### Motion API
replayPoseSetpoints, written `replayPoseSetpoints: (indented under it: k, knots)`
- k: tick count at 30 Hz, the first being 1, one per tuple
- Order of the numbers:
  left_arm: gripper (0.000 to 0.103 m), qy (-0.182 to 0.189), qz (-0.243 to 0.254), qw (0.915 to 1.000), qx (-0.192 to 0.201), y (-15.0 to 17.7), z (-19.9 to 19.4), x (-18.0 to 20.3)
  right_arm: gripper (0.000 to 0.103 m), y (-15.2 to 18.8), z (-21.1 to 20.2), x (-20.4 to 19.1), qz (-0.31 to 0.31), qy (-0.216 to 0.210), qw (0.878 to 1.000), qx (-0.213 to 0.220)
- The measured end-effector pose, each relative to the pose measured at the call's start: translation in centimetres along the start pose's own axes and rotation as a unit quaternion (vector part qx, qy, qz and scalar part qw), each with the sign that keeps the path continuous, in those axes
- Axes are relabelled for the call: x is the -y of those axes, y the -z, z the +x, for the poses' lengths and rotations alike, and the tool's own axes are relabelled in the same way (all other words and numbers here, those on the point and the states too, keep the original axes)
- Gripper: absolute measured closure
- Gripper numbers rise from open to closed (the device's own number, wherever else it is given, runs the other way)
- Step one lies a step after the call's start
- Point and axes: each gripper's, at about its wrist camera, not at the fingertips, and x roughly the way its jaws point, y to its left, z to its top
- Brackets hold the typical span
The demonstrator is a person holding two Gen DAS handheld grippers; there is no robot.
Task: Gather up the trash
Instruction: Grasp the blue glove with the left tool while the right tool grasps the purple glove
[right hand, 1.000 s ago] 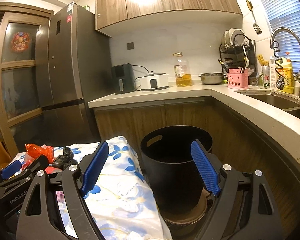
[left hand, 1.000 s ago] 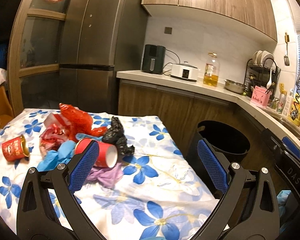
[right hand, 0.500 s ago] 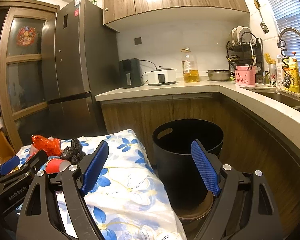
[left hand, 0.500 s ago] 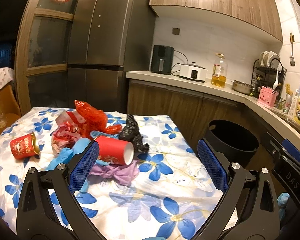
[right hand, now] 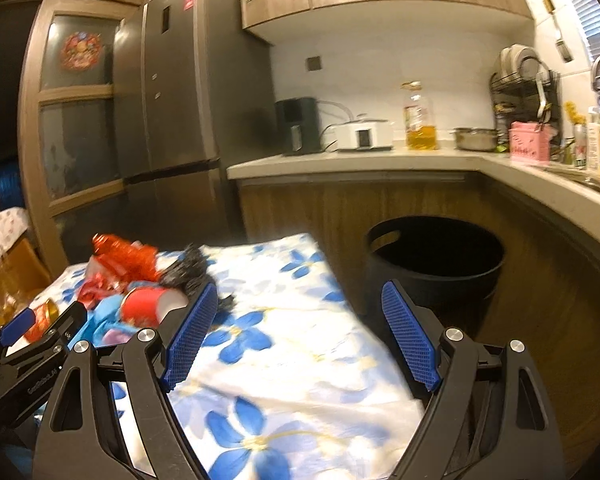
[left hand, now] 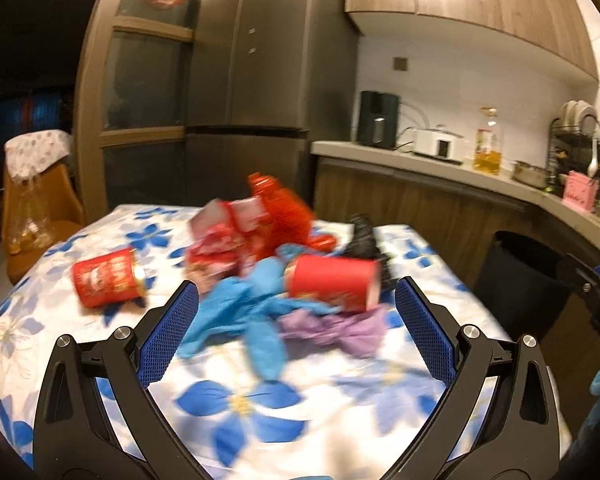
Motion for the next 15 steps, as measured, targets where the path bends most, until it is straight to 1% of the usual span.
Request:
replayPoseSetpoints:
  k: [2, 4, 8, 11, 15]
  knots:
    - [0.006, -0.015, -0.010, 0.9998, -0.004, 0.5, 0.5, -2.0, 0.021, 0.5, 0.6, -1.0, -0.005, -0.014, 1.000, -0.008]
    - [0.006, -0.023, -0.021, 0.9995, -0.007, 0.6, 0.8, -3.5, 0.021, 1.0, 1.3, -2.2, -0.010, -0.033, 0.999, -0.017]
    - [0.006, -0.042, -0.032, 0.9985, -0.013, 1.0, 1.4, -5.7, 0.021, 2.2, 3.3, -4.6, -0.022, -0.061, 0.997, -0.039]
    - [0.006, -0.040, -0.045, 0.9980, -0.019, 1.2, 1.6, -6.7, 0.021, 2.7, 4.9, -5.8, -0.025, -0.079, 0.995, -0.054]
    - [0.006, -0.031, -0.041, 0.9984, -0.025, 1.4, 2.3, -6.4, 0.027, 3.7, 6.7, -7.2, -0.032, -0.089, 0.992, -0.081]
